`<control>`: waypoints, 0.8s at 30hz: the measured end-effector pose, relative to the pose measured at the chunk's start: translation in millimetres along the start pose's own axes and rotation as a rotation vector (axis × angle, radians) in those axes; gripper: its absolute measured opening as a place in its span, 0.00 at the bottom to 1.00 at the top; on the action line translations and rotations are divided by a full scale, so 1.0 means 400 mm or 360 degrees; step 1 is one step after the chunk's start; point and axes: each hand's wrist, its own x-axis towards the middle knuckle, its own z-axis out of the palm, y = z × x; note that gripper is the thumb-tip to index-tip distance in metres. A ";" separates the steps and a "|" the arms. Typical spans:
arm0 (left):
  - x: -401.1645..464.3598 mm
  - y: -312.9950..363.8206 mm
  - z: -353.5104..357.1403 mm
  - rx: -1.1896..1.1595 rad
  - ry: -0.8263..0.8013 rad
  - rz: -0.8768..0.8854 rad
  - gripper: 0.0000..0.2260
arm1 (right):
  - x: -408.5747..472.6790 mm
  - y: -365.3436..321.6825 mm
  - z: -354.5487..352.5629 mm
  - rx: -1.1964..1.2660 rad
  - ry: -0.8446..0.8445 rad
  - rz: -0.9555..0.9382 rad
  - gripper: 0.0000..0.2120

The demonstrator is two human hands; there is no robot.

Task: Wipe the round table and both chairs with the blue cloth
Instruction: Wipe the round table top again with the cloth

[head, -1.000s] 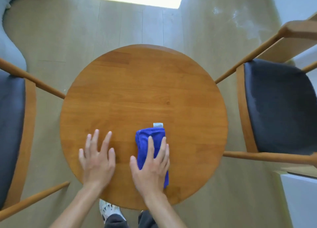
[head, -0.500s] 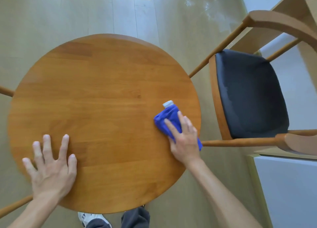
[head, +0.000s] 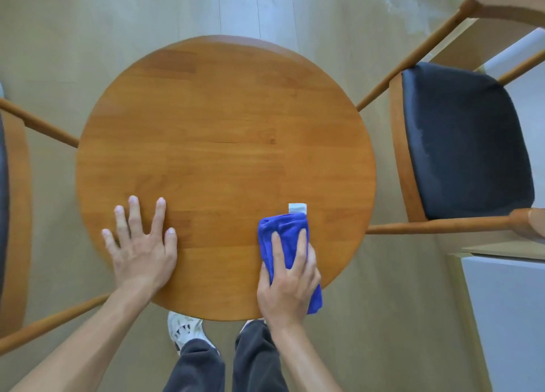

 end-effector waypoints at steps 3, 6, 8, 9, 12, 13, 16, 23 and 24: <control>0.002 -0.007 -0.007 -0.0060 0.0000 0.0013 0.26 | -0.115 -0.163 0.037 0.0114 -0.0216 -0.0277 0.27; 0.001 -0.023 -0.017 -0.0157 0.0012 0.0053 0.24 | -0.157 -0.222 0.057 0.0172 -0.0303 -0.0601 0.26; 0.001 -0.039 -0.025 -0.0154 0.0021 0.0096 0.23 | -0.132 -0.186 0.055 0.0180 -0.0200 -0.0865 0.23; 0.001 -0.045 -0.028 -0.0151 0.0029 0.0115 0.23 | -0.114 -0.150 0.049 0.0170 -0.0187 -0.1028 0.23; 0.005 -0.049 -0.034 -0.0117 0.0038 0.0148 0.24 | -0.029 -0.024 0.019 0.0074 -0.0158 -0.1318 0.23; 0.006 -0.050 -0.033 -0.0098 0.0035 0.0158 0.24 | 0.014 0.013 0.008 0.0026 -0.0131 -0.1311 0.23; 0.005 -0.059 -0.027 -0.0061 0.0031 0.0203 0.24 | 0.155 0.086 -0.027 -0.0107 -0.0017 -0.0954 0.25; 0.007 -0.077 -0.019 -0.0049 0.0013 0.0314 0.26 | 0.324 -0.115 0.039 -0.0066 0.0223 0.0516 0.24; 0.006 -0.079 -0.018 -0.0068 0.0024 0.0327 0.26 | 0.322 -0.169 0.054 -0.0044 0.0216 0.0503 0.23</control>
